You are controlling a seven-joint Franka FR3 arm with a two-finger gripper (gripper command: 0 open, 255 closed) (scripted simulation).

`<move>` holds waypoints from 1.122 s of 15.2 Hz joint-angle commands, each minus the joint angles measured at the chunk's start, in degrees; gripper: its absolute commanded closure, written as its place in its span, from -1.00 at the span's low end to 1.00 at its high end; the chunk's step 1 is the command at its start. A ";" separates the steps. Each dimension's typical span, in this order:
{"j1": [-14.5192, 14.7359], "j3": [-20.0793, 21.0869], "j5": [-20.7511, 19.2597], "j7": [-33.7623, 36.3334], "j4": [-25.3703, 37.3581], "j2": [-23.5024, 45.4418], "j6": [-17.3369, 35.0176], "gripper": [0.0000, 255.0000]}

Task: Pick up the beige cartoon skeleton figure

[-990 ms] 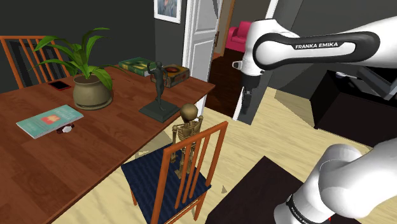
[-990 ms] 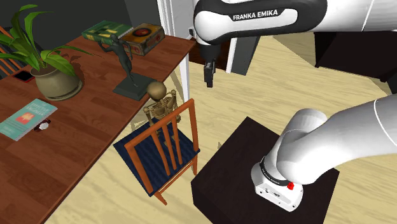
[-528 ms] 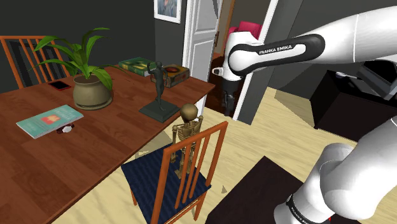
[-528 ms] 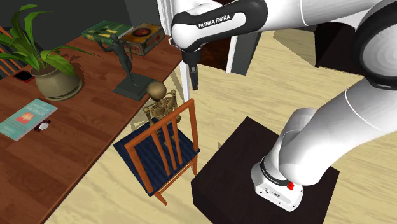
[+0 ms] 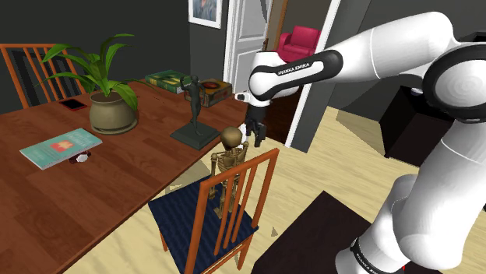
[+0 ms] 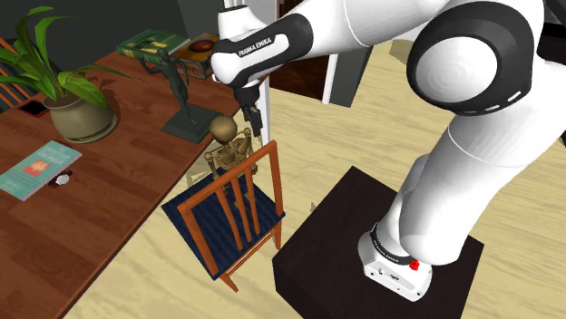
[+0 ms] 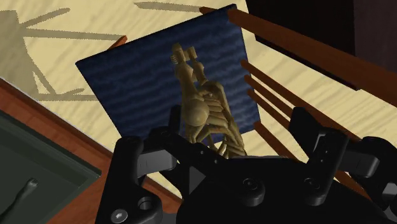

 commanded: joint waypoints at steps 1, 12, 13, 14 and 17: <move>0.50 0.90 2.01 -4.72 2.89 4.15 0.95 -1.00; 0.38 1.48 3.49 -6.79 1.20 8.01 6.31 1.00; 0.40 1.49 3.49 -6.76 1.17 7.99 6.32 1.00; 0.41 1.49 3.49 -6.76 1.17 7.99 6.32 1.00; 0.43 1.51 3.48 -6.71 1.21 7.99 6.29 1.00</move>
